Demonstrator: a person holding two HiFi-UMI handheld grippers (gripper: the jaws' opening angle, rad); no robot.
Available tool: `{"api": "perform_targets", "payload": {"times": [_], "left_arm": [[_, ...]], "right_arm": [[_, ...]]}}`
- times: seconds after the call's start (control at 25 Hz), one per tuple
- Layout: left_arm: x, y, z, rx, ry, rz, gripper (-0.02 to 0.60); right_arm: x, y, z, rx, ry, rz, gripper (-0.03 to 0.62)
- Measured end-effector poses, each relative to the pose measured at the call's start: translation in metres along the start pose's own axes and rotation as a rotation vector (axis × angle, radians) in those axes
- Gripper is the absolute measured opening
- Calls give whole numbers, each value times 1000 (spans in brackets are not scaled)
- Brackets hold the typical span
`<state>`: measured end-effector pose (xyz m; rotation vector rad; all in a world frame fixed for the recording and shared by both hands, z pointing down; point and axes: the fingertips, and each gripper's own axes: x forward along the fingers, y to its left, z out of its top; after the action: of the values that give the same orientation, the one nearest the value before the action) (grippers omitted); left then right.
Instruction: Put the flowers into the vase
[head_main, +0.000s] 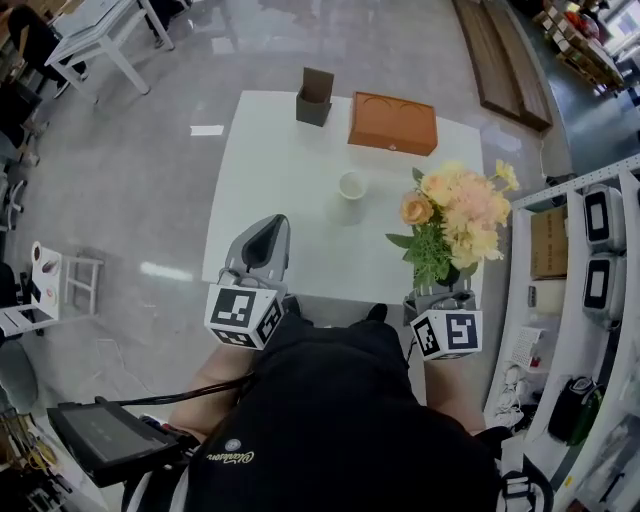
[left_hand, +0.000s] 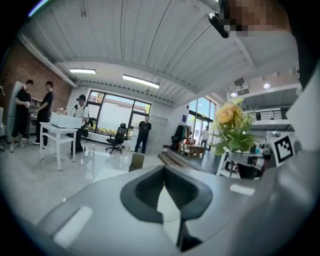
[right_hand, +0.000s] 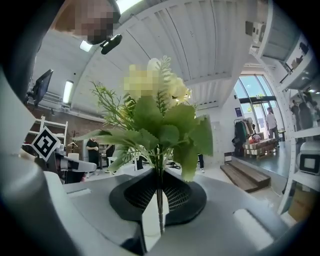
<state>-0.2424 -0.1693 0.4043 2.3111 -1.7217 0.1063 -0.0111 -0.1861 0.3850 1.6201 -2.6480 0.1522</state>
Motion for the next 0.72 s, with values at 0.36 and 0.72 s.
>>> {"api": "perform_targets", "payload": {"times": [0.36,0.72], "left_arm": [[5,6,-2,-8,28,-70,6],[8,-2,-3,-6,39,-87,6]], "right_arm": [[18,50,-6,28,11,22,37],[47,48,18,8,-47,51,37]]}}
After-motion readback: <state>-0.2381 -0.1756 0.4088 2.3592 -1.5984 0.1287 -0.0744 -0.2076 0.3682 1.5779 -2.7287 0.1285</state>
